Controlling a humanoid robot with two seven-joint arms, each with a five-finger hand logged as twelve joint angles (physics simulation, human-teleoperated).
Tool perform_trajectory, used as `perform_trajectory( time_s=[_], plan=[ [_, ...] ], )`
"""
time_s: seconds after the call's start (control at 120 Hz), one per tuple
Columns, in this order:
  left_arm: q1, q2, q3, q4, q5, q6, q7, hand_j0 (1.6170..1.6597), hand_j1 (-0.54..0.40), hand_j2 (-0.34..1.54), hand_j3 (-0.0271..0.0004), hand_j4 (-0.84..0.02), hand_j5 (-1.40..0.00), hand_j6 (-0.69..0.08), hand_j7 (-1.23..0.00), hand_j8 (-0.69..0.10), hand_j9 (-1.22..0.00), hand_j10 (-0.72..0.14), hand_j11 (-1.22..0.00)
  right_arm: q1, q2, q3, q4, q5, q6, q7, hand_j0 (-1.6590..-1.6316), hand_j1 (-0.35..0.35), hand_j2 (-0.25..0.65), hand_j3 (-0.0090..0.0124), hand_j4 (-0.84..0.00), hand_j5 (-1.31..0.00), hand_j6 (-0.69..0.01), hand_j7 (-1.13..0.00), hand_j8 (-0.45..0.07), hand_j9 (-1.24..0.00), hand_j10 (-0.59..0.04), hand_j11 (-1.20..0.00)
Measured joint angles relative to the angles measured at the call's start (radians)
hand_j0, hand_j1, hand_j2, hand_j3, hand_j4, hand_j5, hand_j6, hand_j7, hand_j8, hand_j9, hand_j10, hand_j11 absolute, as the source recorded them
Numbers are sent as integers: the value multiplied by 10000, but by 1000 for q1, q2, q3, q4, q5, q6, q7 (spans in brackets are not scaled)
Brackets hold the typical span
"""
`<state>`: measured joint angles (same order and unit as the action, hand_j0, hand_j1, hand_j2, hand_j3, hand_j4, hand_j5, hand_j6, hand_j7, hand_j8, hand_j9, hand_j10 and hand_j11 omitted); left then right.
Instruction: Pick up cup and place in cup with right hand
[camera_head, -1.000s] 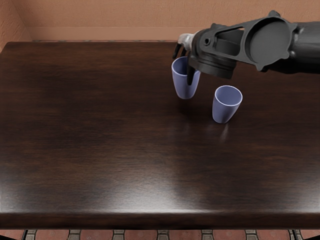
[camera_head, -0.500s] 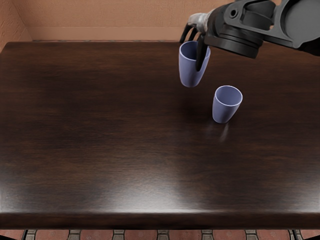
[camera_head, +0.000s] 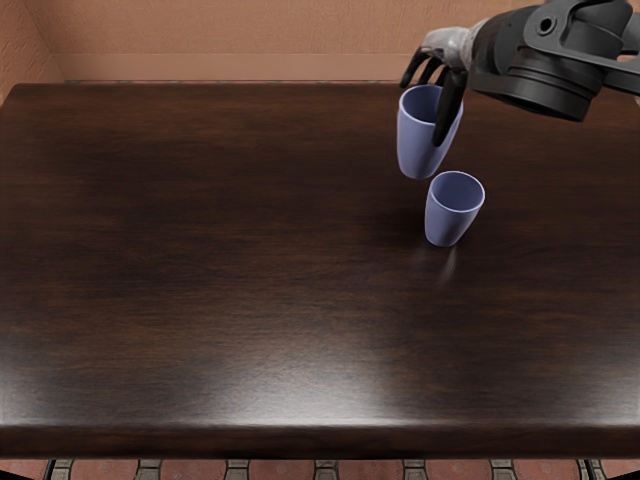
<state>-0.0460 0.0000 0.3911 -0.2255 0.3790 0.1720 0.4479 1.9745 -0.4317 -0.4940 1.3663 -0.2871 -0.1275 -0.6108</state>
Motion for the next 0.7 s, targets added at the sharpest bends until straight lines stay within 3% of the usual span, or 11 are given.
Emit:
perform_trajectory(
  time_s=[0.267,0.7],
  plan=[
    [0,0,2,0,0,0,0,16581,3491,0,0,-1,0,-1,0,-1,0,0,0,-22,-53,0,37,-32,-1,0,-16581,795,637,1,-3890,-5044,-3857,-5051,-3720,-5056,-3878,-5058],
    [-11,0,5,0,0,0,0,16581,3490,0,0,-1,0,-1,0,-1,0,0,0,-69,-103,13,35,-81,7,0,-16581,783,521,0,-3825,-4988,-3818,-4983,-3685,-4998,-3815,-4998]
  ],
)
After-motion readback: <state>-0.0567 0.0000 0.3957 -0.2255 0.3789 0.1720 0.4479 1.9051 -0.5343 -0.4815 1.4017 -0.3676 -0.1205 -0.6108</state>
